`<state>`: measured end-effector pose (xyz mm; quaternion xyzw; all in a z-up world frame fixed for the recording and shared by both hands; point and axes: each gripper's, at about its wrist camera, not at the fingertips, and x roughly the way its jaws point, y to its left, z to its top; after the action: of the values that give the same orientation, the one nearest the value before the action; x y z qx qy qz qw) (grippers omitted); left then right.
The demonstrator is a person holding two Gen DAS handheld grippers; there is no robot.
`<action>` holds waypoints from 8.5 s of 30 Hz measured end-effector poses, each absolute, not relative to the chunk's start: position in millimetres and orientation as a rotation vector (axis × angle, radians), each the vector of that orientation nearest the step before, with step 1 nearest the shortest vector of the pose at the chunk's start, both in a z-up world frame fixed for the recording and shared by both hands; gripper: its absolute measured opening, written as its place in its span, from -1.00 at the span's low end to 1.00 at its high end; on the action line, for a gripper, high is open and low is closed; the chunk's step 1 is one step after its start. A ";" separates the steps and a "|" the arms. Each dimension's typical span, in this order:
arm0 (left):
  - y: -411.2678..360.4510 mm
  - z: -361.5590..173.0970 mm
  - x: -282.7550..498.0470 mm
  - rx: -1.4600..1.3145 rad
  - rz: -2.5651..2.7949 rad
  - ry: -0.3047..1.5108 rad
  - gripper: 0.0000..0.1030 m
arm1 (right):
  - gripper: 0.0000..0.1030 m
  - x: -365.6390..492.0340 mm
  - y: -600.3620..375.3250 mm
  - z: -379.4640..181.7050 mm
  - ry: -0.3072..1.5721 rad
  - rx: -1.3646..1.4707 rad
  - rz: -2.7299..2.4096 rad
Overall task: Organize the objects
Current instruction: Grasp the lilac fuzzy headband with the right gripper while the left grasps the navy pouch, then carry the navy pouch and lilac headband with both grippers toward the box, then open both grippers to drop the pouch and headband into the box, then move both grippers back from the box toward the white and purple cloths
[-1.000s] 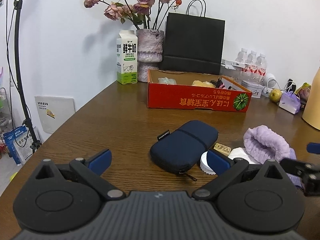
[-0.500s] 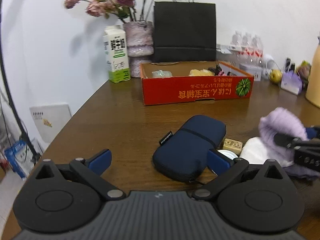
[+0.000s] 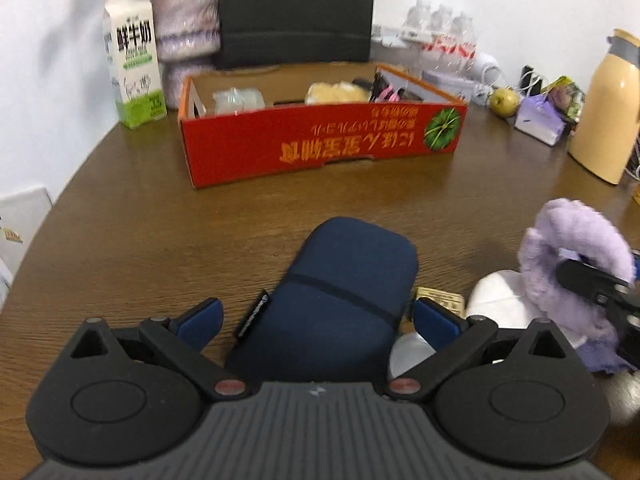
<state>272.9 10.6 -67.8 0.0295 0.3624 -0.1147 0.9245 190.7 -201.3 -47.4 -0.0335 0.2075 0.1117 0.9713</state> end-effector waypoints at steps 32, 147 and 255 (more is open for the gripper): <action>37.8 -73.1 231.5 -0.031 0.061 0.652 0.31 | -0.34 190.5 -200.3 -47.8 0.418 -0.076 0.222; -19.5 31.5 407.2 -0.143 0.068 0.403 0.28 | -0.35 399.0 -180.2 48.3 0.271 -0.030 0.351; -1.9 14.6 283.4 -0.080 -0.019 0.372 1.00 | 1.00 295.6 -227.6 21.6 0.343 0.029 0.233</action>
<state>283.4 -1.9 14.6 -0.0397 0.1849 -0.0093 0.9819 295.6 -227.6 21.6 0.0145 0.1702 0.1155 0.9785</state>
